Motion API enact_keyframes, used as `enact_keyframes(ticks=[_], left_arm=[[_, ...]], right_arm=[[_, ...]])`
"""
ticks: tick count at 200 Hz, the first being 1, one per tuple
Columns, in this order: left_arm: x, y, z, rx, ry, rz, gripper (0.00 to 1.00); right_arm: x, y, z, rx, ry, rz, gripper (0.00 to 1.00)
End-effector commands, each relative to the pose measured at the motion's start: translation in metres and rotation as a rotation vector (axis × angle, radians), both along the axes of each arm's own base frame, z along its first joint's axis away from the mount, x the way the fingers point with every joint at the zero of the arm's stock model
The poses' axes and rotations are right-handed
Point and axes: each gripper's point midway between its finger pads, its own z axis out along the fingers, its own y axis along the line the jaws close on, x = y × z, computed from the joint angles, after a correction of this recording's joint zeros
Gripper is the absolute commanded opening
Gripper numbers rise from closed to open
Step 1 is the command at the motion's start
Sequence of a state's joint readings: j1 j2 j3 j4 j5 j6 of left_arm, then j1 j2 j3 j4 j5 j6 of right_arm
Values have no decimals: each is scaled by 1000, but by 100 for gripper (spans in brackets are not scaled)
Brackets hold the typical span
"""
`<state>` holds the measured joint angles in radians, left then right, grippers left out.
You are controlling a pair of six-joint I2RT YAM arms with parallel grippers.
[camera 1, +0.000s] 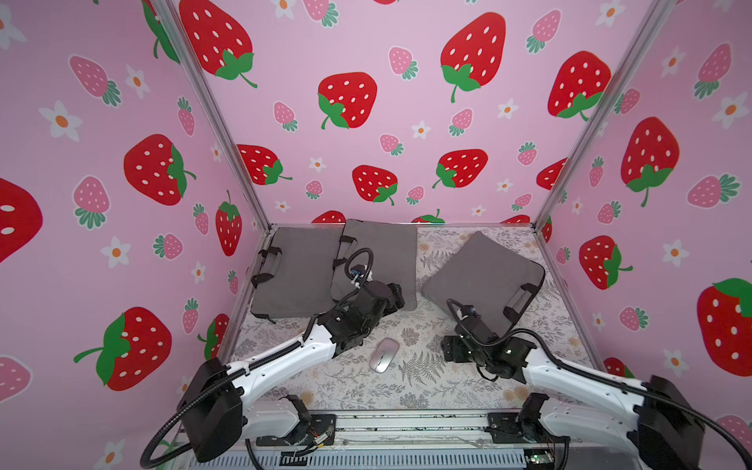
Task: Put the mouse into the laptop bag
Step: Pick up the mouse from the center of the board.
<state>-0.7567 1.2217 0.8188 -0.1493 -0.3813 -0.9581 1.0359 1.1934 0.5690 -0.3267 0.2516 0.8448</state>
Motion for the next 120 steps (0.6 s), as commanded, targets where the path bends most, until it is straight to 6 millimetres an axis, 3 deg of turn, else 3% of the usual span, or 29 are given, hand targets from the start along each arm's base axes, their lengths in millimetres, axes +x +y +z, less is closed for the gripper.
enact_keyframes(ticks=[1,25,57,68,92,120], left_arm=[[-38,87,-61,287,166,100,82],[-58,131,-62,279,131,172,84],[-85,181,-42,348,69,270,88],[-95,198,-38,341,38,346,98],[-105,198,-35,258,-45,322,98],[-115,201,-36,178,-124,323,99]], right_arm=[[2,50,5,3,-72,0,86],[-11,107,-7,24,-8,79,82],[-23,154,-11,33,3,164,82],[-25,170,-15,48,26,185,82],[-28,198,-24,60,72,222,80],[-22,216,-30,34,63,248,81]])
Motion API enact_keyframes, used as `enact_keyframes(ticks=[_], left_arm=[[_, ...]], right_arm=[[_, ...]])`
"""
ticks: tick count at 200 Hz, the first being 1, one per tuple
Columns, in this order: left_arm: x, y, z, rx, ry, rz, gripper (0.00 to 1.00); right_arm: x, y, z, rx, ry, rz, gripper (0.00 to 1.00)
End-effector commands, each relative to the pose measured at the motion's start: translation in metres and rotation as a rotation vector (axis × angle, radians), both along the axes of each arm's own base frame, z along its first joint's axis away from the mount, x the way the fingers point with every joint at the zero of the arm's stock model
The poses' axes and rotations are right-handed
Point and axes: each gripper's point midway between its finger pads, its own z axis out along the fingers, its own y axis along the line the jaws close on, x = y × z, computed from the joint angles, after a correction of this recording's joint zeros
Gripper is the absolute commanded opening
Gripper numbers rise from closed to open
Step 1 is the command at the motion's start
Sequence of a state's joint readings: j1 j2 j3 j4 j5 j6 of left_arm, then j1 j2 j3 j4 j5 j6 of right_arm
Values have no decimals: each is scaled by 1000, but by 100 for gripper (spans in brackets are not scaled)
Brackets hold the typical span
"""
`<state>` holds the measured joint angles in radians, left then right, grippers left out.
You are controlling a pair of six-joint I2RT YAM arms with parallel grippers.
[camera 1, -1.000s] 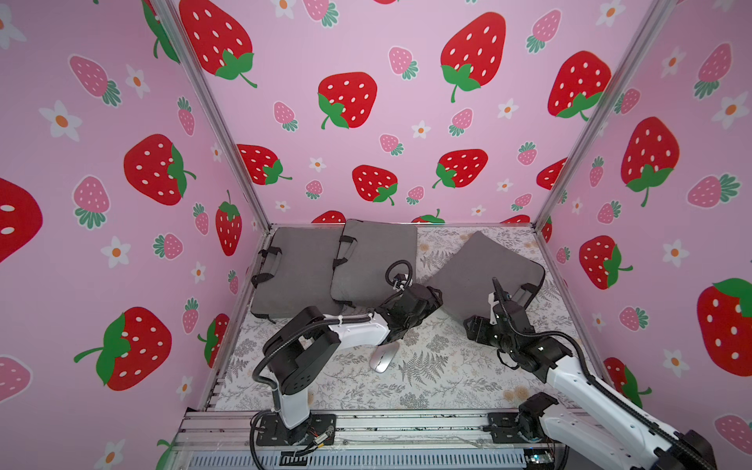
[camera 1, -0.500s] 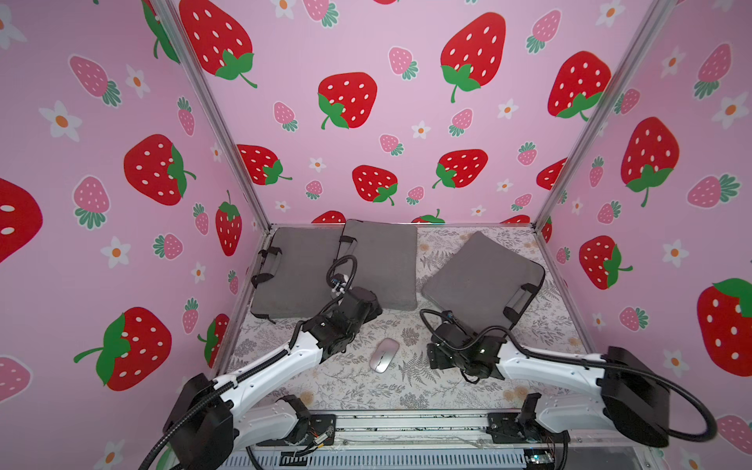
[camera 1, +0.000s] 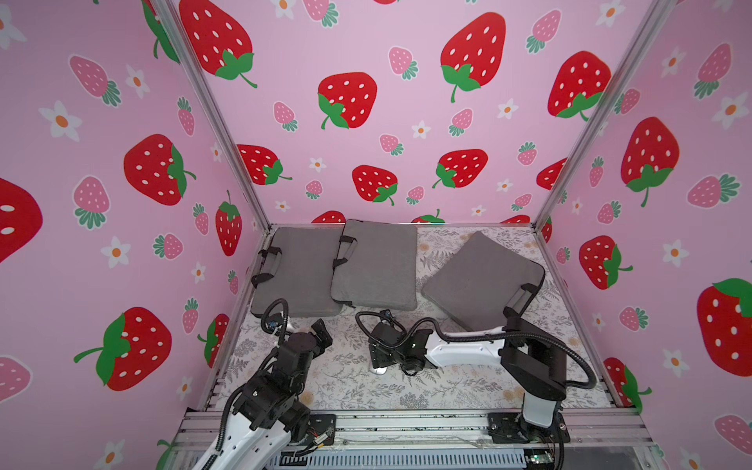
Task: Put the mouse into the laptop bag
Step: Pick up the mouse from the center of the board.
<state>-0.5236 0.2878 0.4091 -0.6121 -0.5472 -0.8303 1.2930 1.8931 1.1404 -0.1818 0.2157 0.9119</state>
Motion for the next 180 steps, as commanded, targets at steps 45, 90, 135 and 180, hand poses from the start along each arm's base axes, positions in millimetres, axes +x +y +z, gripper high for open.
enact_keyframes(ticks=[45,90,135,180], left_arm=[[-27,24,-6,-13,-61,47,99],[-27,23,-6,-6,-22,47,99],[-20,10,-9,-41,2,14,99],[-19,1,4,-102,-35,-26,99]], right_arm=[[-11,30,-15,-160,-6,93,81],[-25,-15,-14,-291,-47,91,78],[-43,-7,-35,-329,-15,238,61],[-45,-3,-41,-298,8,261,60]])
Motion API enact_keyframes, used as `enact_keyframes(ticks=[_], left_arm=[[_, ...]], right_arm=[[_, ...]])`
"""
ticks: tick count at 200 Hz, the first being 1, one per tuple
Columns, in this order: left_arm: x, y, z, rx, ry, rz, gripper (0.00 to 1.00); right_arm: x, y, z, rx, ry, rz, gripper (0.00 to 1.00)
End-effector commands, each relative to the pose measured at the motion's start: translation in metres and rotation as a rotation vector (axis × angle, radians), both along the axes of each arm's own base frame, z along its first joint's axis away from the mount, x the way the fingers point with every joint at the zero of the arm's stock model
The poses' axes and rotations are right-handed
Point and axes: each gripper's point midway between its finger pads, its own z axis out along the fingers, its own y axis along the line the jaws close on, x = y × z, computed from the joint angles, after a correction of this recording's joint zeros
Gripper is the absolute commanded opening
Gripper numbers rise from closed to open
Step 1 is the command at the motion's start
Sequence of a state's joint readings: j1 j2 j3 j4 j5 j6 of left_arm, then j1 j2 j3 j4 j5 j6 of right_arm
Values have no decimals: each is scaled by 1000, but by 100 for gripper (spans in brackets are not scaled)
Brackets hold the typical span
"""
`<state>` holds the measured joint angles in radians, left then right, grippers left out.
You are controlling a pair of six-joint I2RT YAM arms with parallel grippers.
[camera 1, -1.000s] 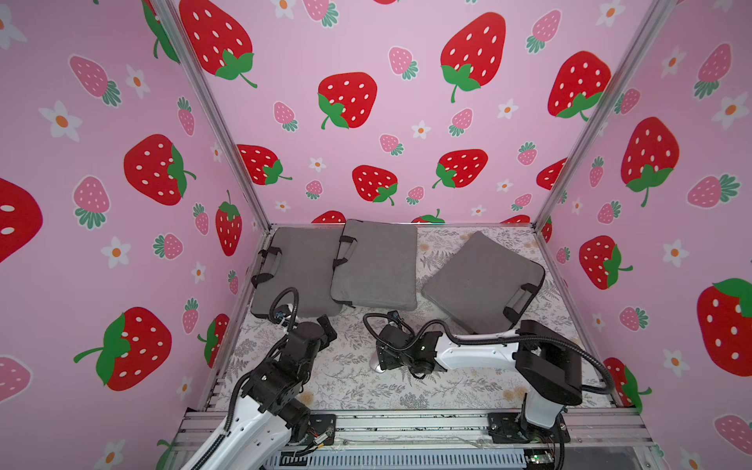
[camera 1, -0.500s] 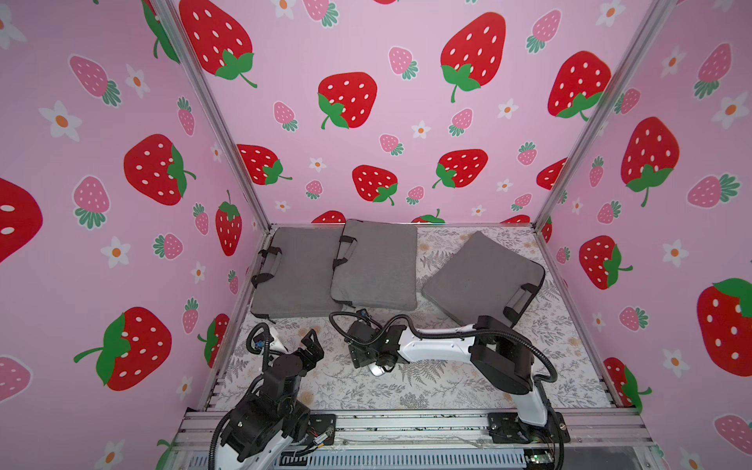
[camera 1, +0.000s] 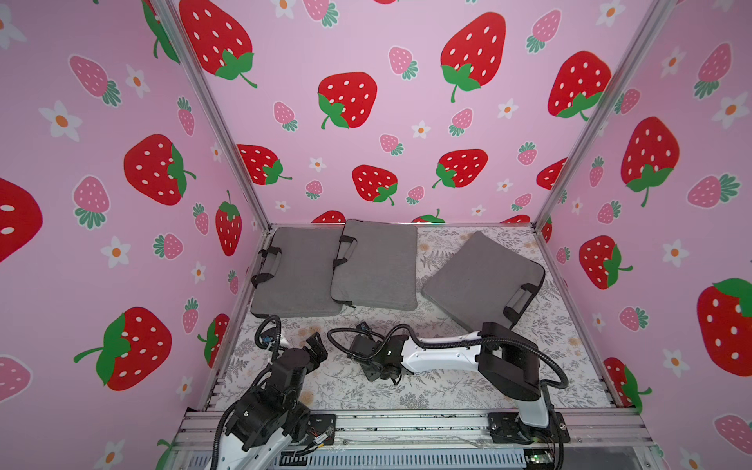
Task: Put the mouse into the laptop bag
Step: Pick up the mouse from the center of the board.
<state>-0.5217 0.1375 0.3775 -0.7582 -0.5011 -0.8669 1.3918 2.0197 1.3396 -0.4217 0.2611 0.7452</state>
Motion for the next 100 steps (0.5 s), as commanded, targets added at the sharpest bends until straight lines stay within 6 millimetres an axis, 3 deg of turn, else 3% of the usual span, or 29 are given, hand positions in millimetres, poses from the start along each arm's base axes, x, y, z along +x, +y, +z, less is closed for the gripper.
enact_keyframes(ticks=[1,17,27,31,51,76,100], left_arm=[[3,-5,23,-63,-70,-7,99],[8,-16,26,-99,-88,-48,99],[12,-25,29,-123,-95,-86,99],[14,-31,30,-134,-97,-109,99],[28,-67,37,-225,-127,-242,99],[49,-117,42,-371,-131,-397,96],[66,-177,48,-419,-77,-546,91]], right_arm=[[-11,-18,-28,-78,65,25,59],[3,-29,-20,-30,75,-44,53],[12,-48,-15,-14,83,-87,49],[27,-60,-8,-4,74,-134,49],[59,-114,36,17,-51,-238,51],[88,-188,95,41,-186,-385,51],[107,-277,138,35,-285,-599,51]])
